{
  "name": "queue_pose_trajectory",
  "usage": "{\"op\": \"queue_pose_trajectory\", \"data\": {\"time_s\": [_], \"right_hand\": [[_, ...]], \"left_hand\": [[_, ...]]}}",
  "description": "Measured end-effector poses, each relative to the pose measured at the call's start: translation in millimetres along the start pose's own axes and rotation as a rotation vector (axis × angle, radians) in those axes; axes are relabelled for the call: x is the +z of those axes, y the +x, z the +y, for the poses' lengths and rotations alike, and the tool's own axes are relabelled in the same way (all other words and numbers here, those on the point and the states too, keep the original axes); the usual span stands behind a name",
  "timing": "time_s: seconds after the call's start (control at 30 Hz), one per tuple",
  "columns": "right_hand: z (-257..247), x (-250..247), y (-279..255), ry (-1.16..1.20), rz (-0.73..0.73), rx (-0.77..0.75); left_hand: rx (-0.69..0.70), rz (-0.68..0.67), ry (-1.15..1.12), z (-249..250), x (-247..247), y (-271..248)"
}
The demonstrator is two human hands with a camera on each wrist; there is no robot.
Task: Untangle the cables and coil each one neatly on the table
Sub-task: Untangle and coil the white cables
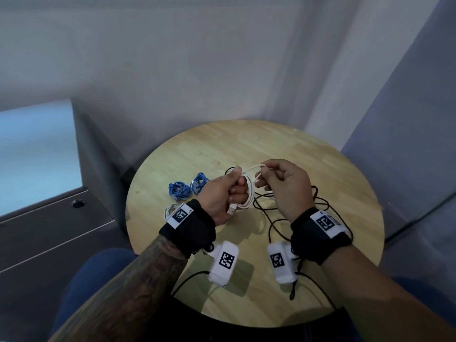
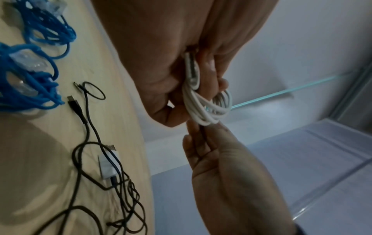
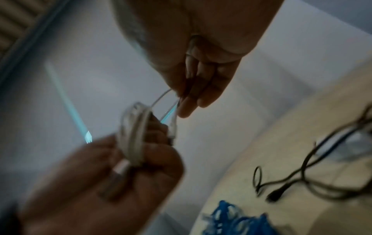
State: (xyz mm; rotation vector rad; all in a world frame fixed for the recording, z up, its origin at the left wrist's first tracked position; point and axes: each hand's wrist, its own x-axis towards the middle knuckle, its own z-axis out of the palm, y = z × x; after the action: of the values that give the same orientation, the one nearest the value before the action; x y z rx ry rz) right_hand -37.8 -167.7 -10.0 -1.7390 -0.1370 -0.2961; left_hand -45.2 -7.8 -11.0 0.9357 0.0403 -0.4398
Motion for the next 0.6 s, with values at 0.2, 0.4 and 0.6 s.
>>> {"op": "queue_pose_trajectory", "data": {"time_s": [0.2,0.4,0.6], "right_hand": [[-7.0,6.6,-2.4,0.232,-0.007,0.168],[-10.6,8.9,0.7,0.219,0.048,0.069],[-8.2,14.5,-4.7,0.304,-0.025,0.190]], "left_hand": [[-0.023,-0.016,0.009,5.9,-0.1,-3.6],[0.019,0.009,0.137,15.4,3.1,-5.4],[-0.004,-0.002,-0.047,10.3,2.0,-4.2]]}}
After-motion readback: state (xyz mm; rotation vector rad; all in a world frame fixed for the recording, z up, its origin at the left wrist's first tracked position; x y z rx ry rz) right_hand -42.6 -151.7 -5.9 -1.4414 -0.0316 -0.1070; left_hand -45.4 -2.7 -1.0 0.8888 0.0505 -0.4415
